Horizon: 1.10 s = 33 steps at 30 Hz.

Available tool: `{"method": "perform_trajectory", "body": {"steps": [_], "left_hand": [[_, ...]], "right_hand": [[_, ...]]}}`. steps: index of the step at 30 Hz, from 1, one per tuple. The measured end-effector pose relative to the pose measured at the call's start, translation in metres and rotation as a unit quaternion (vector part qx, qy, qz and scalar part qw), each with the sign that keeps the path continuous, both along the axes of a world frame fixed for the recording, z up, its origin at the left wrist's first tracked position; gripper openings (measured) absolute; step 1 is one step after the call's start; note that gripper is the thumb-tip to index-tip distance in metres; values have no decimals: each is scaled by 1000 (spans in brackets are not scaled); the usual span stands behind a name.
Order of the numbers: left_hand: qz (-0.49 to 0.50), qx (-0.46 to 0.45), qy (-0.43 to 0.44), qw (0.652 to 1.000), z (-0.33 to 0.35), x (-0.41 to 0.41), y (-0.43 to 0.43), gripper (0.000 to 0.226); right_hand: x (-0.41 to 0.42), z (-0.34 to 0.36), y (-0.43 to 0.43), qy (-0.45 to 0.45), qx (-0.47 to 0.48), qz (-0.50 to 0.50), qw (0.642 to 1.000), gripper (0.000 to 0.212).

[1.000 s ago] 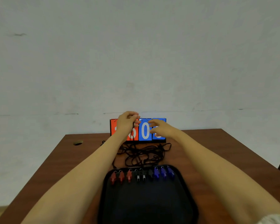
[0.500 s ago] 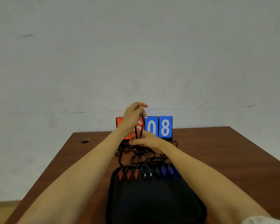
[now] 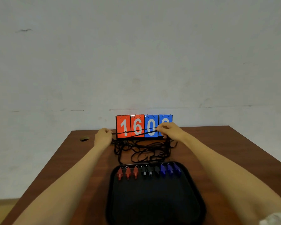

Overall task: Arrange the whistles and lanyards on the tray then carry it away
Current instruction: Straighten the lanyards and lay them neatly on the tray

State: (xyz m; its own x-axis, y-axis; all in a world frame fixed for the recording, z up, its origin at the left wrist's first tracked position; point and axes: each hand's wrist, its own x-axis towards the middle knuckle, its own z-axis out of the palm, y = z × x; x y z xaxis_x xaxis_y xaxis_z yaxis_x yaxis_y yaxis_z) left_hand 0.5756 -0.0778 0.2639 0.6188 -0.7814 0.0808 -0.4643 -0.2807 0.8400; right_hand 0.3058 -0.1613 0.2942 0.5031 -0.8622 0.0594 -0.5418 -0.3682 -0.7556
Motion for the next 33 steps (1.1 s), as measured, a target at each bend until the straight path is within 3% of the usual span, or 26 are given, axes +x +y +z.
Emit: {"method": "perform_trajectory", "body": {"steps": [6,9,12,13,15,17,19,23,27,33], "left_hand": [[-129,159,-88,975,-1,-22,3,16],[-178,220,-73,956,11,-42,4,11],[-192,78,-33,978,32,-61,7,22],[-194,14,21,981,40,-69,10,32],[-245,-55,171,953,52,-83,18,47],[-308,-52,242,918,54,-92,24,57],[-326,-23,259,909,52,-96,31,53],[-324,-45,183,927,50,-91,41,40],[-324,-68,44,942,51,-81,52,26],[-295,-24,6,955,46,-82,62,30]], "right_hand": [[5,29,17,-91,-11,25,996,18],[13,49,31,-69,-27,66,995,19],[21,60,42,-18,-44,108,993,15],[23,60,43,-8,-48,118,992,12],[26,61,48,-6,-47,124,991,9],[25,61,52,-19,-40,118,992,13],[19,64,56,-30,-49,107,993,17],[-1,65,58,-55,-38,96,993,15],[-16,59,60,-99,-8,66,993,19],[-18,58,74,-161,0,21,987,19]]}}
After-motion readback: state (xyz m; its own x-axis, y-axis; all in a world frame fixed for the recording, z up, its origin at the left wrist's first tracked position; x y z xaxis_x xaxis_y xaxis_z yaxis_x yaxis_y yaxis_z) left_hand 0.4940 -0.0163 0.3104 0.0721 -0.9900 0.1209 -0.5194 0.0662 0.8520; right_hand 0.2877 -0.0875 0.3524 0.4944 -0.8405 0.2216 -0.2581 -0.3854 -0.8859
